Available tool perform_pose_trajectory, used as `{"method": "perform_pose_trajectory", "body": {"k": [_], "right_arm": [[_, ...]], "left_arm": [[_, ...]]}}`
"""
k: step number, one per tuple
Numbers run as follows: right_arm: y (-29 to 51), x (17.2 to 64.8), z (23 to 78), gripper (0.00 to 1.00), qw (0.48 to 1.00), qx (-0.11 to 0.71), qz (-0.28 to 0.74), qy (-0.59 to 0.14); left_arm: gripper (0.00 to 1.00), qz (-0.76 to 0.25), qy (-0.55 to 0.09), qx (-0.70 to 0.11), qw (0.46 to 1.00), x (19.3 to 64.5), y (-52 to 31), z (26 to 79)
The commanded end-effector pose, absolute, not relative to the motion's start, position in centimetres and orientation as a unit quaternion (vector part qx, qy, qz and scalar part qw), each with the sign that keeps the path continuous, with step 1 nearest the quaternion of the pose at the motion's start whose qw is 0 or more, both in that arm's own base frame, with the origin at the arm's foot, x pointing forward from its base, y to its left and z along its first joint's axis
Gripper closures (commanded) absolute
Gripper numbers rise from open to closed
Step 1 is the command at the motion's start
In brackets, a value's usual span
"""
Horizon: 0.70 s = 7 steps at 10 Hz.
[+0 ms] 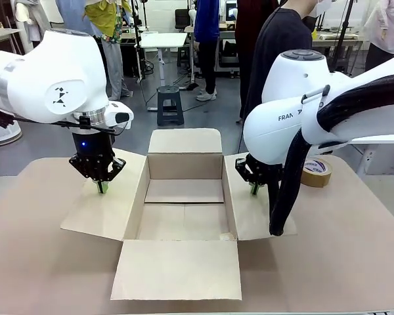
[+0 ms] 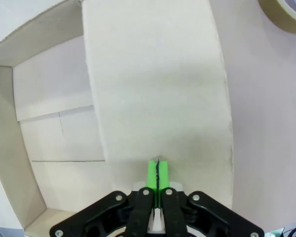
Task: Wrap the clocks to prevent damage.
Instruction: Open the side flaps of the Package Box.
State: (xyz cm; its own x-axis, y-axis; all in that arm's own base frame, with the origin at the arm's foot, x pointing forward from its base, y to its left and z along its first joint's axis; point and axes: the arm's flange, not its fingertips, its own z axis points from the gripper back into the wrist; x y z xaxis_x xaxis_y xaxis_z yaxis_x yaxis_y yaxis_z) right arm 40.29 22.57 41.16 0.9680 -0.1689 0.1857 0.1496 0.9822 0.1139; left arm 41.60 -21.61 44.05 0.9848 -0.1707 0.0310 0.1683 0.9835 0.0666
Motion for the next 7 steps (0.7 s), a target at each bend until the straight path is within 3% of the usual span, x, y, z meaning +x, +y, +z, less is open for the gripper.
{"method": "perform_pose_trajectory", "body": {"k": [1,7], "right_arm": [[22.9,40.9,39.7,0.99,0.989,0.057,-0.089,-0.107],[21.2,43.0,35.3,0.99,0.988,0.073,-0.104,-0.084]], "left_arm": [[1.0,-0.073,-0.009,0.011,0.997,42.6,-21.7,42.3],[1.0,-0.03,0.011,-0.018,0.999,44.6,-20.4,37.3]]}}
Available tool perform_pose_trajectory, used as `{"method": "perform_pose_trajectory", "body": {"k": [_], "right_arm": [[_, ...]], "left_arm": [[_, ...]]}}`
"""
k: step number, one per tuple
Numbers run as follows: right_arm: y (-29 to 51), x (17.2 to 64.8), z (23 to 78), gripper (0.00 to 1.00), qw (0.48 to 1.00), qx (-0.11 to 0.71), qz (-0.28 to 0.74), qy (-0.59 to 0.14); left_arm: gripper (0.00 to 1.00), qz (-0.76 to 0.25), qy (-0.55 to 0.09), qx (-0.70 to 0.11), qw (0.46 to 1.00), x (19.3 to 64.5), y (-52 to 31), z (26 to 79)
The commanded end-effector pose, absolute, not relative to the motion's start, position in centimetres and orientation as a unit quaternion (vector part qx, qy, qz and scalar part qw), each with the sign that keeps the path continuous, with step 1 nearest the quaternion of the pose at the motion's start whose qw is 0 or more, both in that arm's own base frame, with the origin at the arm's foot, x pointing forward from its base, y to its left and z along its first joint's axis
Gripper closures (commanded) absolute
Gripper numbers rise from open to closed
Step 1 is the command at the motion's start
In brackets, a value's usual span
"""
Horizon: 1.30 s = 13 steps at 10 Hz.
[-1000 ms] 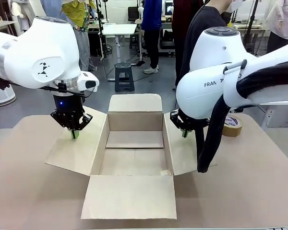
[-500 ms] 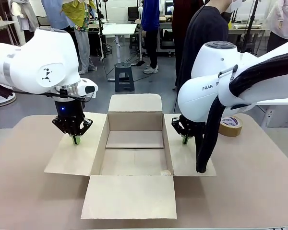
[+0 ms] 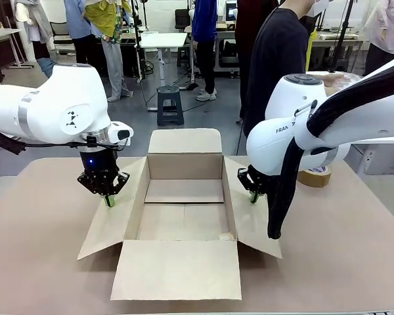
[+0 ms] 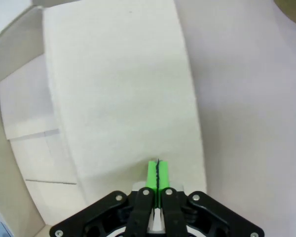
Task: Wrap the clocks to prevent damage.
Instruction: Open the side flaps of the Package Box, then once the human has placed the objects inside and stepped back, release both hands from the side flaps of the Package Box.
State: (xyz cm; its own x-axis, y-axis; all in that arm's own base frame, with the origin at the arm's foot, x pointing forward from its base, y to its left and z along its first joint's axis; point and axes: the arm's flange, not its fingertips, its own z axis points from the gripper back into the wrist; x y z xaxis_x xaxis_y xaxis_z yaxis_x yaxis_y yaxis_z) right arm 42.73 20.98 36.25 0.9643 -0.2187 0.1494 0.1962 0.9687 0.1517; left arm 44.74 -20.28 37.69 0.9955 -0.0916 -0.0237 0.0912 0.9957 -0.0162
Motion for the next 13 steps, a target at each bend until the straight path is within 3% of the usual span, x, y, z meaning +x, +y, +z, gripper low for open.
{"method": "perform_pose_trajectory", "body": {"k": [1,13], "right_arm": [[21.13,43.04,34.93,0.99,0.988,0.075,-0.105,-0.081],[20.85,43.03,34.89,0.99,0.989,0.069,-0.108,-0.073]], "left_arm": [[1.0,-0.031,0.012,-0.019,0.999,44.67,-20.38,37.18],[1.0,-0.043,0.016,-0.009,0.999,44.91,-20.13,37.23]]}}
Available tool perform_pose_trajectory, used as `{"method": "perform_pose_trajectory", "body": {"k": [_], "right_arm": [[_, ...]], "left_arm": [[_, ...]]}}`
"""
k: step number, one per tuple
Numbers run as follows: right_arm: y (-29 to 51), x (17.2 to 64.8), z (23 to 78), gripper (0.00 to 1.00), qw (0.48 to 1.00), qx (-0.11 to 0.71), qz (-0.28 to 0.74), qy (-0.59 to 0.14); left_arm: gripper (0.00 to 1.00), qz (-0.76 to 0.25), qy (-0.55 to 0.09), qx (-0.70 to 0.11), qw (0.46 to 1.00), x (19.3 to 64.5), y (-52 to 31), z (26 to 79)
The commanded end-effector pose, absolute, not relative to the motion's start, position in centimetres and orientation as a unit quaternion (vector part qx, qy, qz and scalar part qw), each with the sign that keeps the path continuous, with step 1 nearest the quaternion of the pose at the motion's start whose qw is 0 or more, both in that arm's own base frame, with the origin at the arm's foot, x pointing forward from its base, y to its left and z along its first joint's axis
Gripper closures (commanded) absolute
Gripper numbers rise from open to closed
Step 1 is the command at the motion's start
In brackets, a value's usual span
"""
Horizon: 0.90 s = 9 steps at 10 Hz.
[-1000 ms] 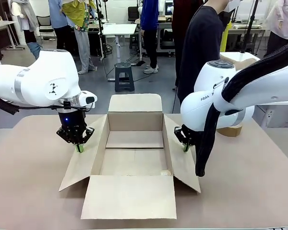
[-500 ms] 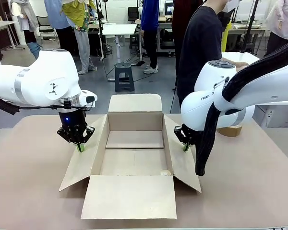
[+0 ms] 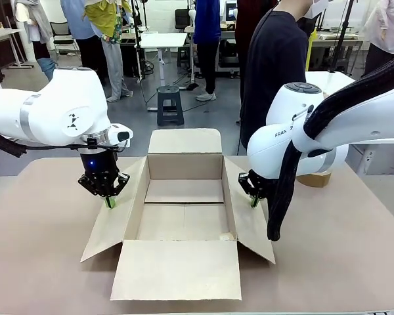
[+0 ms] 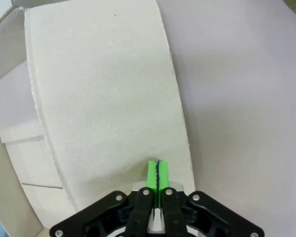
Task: Wrap the clocks to prevent damage.
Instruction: Once the human has placed the objects inside and stepped back, release both hands from the side flaps of the Package Box.
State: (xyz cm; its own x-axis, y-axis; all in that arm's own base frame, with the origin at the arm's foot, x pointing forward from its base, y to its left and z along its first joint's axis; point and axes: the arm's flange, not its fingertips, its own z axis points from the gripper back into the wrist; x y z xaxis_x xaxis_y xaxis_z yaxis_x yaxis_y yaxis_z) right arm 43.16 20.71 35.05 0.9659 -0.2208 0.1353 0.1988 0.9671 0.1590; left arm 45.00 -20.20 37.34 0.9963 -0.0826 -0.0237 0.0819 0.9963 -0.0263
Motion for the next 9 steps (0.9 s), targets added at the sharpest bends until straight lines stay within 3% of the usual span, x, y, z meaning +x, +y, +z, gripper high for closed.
{"method": "perform_pose_trajectory", "body": {"k": [1,9], "right_arm": [[20.85,43.03,34.89,0.99,0.989,0.069,-0.108,-0.073],[20.85,43.03,34.89,0.99,0.989,0.069,-0.108,-0.073]], "left_arm": [[1.0,-0.043,0.016,-0.009,0.999,44.91,-20.13,37.23],[1.0,-0.043,0.016,-0.009,0.999,44.91,-20.13,37.23]]}}
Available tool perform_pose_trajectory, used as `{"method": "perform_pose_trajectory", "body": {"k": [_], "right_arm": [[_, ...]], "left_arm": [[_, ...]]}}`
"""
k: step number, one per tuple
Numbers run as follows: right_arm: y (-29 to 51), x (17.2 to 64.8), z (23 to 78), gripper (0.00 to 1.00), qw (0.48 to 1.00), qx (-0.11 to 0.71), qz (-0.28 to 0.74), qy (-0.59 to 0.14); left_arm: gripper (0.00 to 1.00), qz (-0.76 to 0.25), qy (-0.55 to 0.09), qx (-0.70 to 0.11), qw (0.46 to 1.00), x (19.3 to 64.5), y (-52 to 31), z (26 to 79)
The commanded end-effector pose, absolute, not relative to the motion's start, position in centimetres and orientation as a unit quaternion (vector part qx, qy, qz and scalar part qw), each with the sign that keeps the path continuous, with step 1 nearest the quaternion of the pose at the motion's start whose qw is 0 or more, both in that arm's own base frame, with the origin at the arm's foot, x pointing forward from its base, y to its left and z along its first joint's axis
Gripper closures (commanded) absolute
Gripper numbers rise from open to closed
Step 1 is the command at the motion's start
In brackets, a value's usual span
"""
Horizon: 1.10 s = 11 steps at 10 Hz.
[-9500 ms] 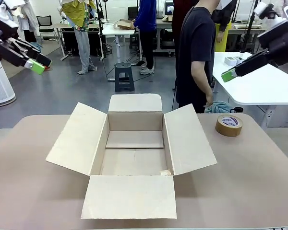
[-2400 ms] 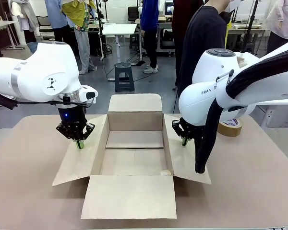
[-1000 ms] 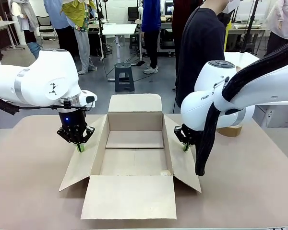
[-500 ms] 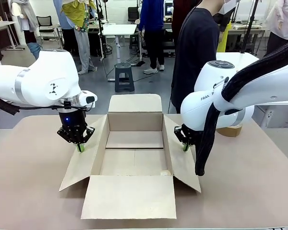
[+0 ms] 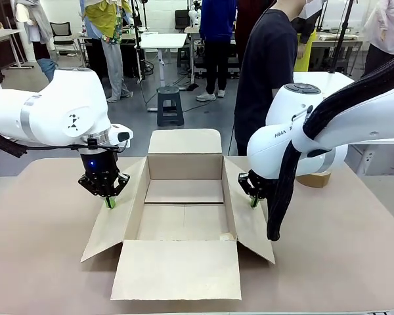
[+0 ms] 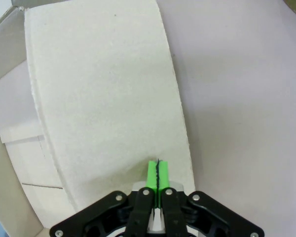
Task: Wrap the clocks to prevent damage.
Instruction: Once the human has placed the objects inside and stepped back, release both hands from the side flaps of the Package Box.
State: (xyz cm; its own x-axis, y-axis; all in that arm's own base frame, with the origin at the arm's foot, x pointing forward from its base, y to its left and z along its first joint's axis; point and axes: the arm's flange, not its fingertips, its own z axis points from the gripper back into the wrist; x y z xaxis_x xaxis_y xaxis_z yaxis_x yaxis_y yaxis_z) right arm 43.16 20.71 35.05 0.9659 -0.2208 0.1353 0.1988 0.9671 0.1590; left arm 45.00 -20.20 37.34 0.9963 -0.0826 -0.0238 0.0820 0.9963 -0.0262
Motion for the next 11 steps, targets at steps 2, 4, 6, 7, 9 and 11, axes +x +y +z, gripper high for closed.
{"method": "perform_pose_trajectory", "body": {"k": [2,4,6,7,9,11], "right_arm": [[20.85,43.03,34.89,0.99,0.989,0.069,-0.108,-0.073],[20.85,43.03,34.89,0.99,0.989,0.069,-0.108,-0.073],[20.85,43.03,34.89,0.99,0.989,0.069,-0.108,-0.073],[20.85,43.03,34.89,0.99,0.989,0.069,-0.108,-0.073],[20.85,43.03,34.89,0.99,0.989,0.069,-0.108,-0.073],[20.85,43.03,34.89,0.99,0.989,0.069,-0.108,-0.073]], "left_arm": [[1.0,-0.043,0.016,-0.009,0.999,44.91,-20.13,37.23],[1.0,-0.043,0.016,-0.009,0.999,44.91,-20.13,37.23],[1.0,-0.043,0.016,-0.009,0.999,44.91,-20.13,37.23],[1.0,-0.043,0.016,-0.009,0.999,44.91,-20.13,37.23],[1.0,-0.043,0.016,-0.009,0.999,44.91,-20.13,37.23],[1.0,-0.043,0.016,-0.009,0.999,44.91,-20.13,37.23]]}}
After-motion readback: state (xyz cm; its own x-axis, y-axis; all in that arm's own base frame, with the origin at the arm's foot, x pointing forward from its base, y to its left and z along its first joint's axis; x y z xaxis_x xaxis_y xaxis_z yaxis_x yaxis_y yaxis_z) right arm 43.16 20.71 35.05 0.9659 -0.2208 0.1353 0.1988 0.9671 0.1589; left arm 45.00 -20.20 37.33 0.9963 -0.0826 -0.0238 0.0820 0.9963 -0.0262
